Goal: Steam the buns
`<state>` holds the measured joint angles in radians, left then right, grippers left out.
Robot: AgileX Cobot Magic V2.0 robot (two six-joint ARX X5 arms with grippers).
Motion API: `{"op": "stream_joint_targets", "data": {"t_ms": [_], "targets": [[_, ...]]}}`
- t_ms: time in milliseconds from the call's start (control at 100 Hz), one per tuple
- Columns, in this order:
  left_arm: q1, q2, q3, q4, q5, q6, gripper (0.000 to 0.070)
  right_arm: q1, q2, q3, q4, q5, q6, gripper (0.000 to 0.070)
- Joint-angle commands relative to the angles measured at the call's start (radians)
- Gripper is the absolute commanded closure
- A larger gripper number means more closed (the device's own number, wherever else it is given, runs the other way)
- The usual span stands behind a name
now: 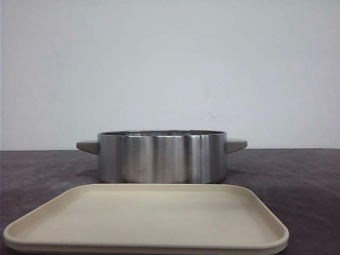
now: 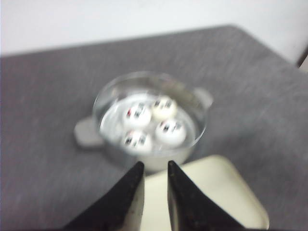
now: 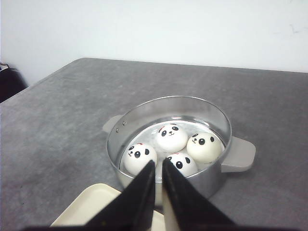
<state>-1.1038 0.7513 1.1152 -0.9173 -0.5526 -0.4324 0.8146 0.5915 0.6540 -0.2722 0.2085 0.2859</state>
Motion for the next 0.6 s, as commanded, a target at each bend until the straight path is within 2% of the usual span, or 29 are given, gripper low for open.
{"op": "stream_joint_targets", "data": {"t_ms": [0, 160, 590], "targets": [[-0.011, 0.006, 0.01, -0.024, -0.008, -0.056, 0.0643, 0.009, 0.006, 0.014, 0.009, 0.001, 0.01, 0.0684], [-0.011, 0.006, 0.01, -0.072, -0.008, -0.056, 0.0643, 0.009, 0.006, 0.014, 0.01, 0.001, 0.01, 0.0684], [-0.011, 0.006, 0.01, -0.073, -0.008, -0.055, 0.0643, 0.009, 0.006, 0.014, 0.011, 0.001, 0.01, 0.0684]]}}
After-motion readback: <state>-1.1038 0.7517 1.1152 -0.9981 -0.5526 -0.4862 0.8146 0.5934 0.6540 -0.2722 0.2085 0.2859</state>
